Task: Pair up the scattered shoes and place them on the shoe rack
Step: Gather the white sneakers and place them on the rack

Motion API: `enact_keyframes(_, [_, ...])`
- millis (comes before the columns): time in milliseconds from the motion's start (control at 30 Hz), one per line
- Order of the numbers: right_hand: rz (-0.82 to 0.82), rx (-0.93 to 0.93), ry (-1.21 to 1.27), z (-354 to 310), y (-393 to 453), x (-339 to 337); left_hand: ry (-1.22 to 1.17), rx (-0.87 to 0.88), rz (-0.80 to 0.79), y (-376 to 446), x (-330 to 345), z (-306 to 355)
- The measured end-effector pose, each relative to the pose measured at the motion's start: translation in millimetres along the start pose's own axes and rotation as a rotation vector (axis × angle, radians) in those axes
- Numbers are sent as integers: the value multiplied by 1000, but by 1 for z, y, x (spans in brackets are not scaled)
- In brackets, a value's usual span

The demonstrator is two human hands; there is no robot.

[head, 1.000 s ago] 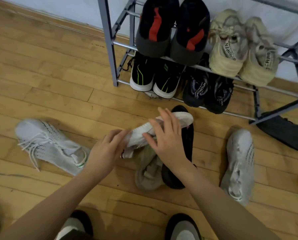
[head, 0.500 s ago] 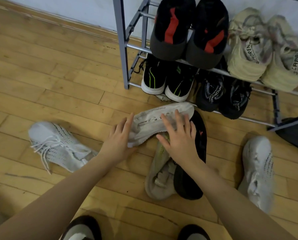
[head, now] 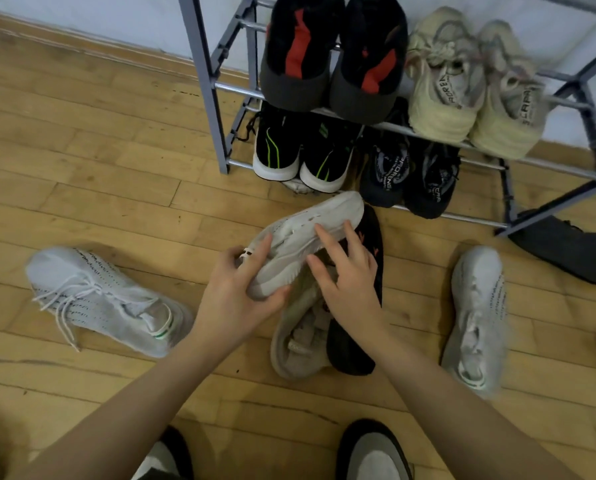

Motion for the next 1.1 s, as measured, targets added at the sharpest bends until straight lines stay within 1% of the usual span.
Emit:
enact_keyframes(133, [90, 18, 106, -6, -15, -25, 22, 96, 54, -5, -2, 28])
enact_keyframes(300, [148, 114, 122, 12, -44, -59, 21, 168, 20, -16, 16, 69])
enact_keyframes(400, [164, 148, 129, 23, -58, -71, 17, 185, 4, -21, 30, 81])
enact_keyframes(500, [140, 102, 166, 31, -62, -70, -10, 174, 7, -20, 42, 86])
enact_keyframes(567, [108, 119, 191, 38, -62, -63, -8, 142, -15, -17, 51, 87])
enact_keyframes(633, [75, 209, 210, 49, -67, -54, 7, 148, -84, -18, 61, 84])
enact_keyframes(700, [49, 268, 210, 60, -73, -49, 35, 192, -183, -27, 69, 79])
enact_keyframes(767, [36, 254, 252, 67, -79, -49, 91, 273, -238, -38, 75, 74])
enact_keyframes(800, [25, 237, 269, 68, -81, -50, 96, 281, -255, -41, 76, 72])
enact_keyframes(900, [13, 220, 319, 62, -80, -49, 69, 217, -258, -37, 74, 65])
enact_keyframes(1000, [27, 203, 350, 54, -73, -48, 17, 175, -208, -31, 70, 68])
enact_keyframes(1100, [-6, 174, 228, 59, -69, -50, 4, 143, -221, -36, 74, 73])
Point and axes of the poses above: each hand's wrist, its own y-axis towards the middle knuckle, its own x-axis out of the palm, z = x × y, the point moved 2 cm from there along y, towards the middle knuckle, and after that the axes turned 11 degrees about y, right-handed, at the moved point
